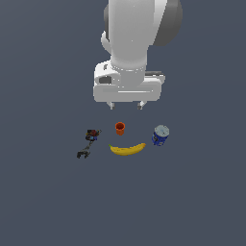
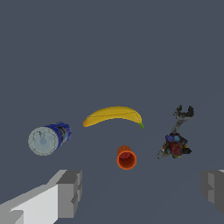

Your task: Pick up a designated object from a clutter of objects.

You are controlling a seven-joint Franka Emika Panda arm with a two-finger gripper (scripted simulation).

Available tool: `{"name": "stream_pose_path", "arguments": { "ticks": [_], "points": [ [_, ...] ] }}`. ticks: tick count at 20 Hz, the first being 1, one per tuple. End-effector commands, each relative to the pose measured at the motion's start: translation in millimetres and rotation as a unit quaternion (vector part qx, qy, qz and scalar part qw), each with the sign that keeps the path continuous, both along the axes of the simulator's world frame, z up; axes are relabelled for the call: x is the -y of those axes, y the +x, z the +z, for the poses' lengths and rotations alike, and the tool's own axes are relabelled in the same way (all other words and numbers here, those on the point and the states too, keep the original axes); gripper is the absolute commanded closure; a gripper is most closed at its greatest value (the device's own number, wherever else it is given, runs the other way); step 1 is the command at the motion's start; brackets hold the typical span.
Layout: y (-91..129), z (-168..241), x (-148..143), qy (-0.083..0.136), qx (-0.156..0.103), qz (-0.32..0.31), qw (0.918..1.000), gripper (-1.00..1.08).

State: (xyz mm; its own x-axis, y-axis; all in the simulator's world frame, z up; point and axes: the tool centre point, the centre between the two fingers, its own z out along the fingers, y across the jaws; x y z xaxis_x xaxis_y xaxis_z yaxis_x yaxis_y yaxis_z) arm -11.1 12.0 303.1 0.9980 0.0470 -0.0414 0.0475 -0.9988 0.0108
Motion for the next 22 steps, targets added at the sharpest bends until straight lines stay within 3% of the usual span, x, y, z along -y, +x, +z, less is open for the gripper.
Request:
{"name": "stream_pose_path", "arguments": {
  "ticks": [1, 11, 22],
  "points": [
    [0, 0, 0, 0.000, 0.000, 0.000, 1.0000, -0.92],
    [7, 0, -17, -0.007, 0.003, 0.035, 0.9994, -0.92],
    [9, -7, -16, -0.007, 0.003, 0.057, 0.9983, -0.92]
  ]
}}
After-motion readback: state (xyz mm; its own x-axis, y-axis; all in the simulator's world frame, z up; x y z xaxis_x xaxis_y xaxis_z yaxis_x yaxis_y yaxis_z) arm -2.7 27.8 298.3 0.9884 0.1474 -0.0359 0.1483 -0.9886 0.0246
